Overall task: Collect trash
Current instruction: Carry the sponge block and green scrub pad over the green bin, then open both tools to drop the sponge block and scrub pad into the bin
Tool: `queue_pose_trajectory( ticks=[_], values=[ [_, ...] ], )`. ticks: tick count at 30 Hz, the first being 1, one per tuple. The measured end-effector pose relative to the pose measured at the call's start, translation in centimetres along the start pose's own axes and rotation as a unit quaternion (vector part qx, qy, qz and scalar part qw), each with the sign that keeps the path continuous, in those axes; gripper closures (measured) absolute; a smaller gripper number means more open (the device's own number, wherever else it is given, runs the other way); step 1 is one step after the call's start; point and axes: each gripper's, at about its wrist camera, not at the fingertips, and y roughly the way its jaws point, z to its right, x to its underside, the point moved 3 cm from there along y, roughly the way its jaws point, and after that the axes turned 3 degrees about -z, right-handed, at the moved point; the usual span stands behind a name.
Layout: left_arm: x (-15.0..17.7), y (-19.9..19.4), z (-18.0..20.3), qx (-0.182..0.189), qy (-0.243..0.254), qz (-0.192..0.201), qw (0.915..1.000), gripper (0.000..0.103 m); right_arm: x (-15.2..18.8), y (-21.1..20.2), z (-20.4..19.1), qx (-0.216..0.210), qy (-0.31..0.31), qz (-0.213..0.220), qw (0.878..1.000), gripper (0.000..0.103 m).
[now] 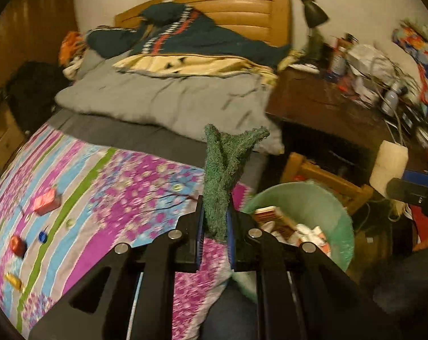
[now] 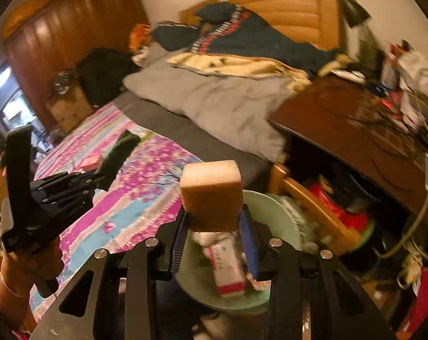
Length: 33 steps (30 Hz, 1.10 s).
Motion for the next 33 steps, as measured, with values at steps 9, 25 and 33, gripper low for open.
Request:
queue_pose_trajectory(
  ticks=[9, 25, 33],
  values=[
    [0.8, 5.1, 4.3, 0.021, 0.051, -0.061, 0.9966, 0.091, 1.4, 3.2, 3.5, 0.022, 0.023, -0.051, 0.998, 0.066],
    [2.8, 8.2, 6.1, 0.031, 0.077, -0.114, 0.9900, 0.089, 2.9, 6.8, 3.2, 0.023, 0.019, -0.088, 0.996, 0.065],
    [3.7, 9.6, 5.7, 0.043, 0.061, -0.142, 0.9871, 0.021, 3.6, 7.9, 3.7, 0.038, 0.015, -0.088, 0.995, 0.033]
  ],
)
